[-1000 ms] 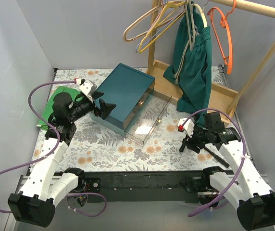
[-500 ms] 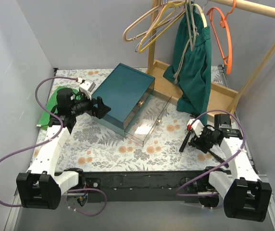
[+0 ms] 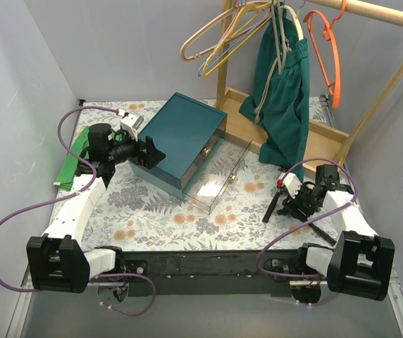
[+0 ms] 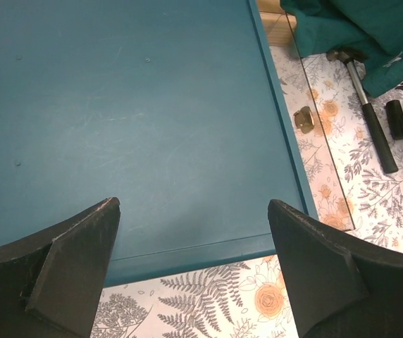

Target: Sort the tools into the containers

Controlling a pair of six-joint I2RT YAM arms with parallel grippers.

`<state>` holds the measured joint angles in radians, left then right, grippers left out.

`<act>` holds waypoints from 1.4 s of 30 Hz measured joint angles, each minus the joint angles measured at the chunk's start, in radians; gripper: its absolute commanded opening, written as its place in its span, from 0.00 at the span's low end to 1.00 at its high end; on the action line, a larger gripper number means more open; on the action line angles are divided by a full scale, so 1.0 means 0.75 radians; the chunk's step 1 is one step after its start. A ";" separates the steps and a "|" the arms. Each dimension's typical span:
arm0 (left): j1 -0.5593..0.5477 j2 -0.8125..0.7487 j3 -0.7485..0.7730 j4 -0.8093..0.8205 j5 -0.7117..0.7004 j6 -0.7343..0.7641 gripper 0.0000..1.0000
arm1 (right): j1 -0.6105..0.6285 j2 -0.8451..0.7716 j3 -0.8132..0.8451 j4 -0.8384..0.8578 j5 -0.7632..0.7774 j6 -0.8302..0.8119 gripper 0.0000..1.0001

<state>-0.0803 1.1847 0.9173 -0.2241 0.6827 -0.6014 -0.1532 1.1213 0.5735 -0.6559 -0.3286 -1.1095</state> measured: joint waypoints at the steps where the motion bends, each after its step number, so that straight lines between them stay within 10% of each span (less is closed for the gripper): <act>1: -0.006 0.003 0.003 0.001 0.002 -0.002 0.86 | -0.001 0.015 -0.001 0.014 0.009 0.007 0.61; 8: -0.025 0.004 0.006 0.019 0.010 -0.008 0.86 | -0.004 0.095 -0.018 0.083 0.026 -0.038 0.03; 26: -0.027 0.012 0.020 -0.002 0.007 0.022 0.86 | 0.216 -0.238 0.446 -0.720 -0.391 -0.513 0.01; 42: -0.028 0.034 0.060 0.031 -0.019 0.023 0.87 | 0.996 0.317 1.064 -0.470 -0.576 -0.148 0.01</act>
<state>-0.1017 1.2098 0.9623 -0.2012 0.6682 -0.5838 0.5938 1.3594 1.3716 -1.0084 -0.7605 -1.2201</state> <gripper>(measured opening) 0.862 0.168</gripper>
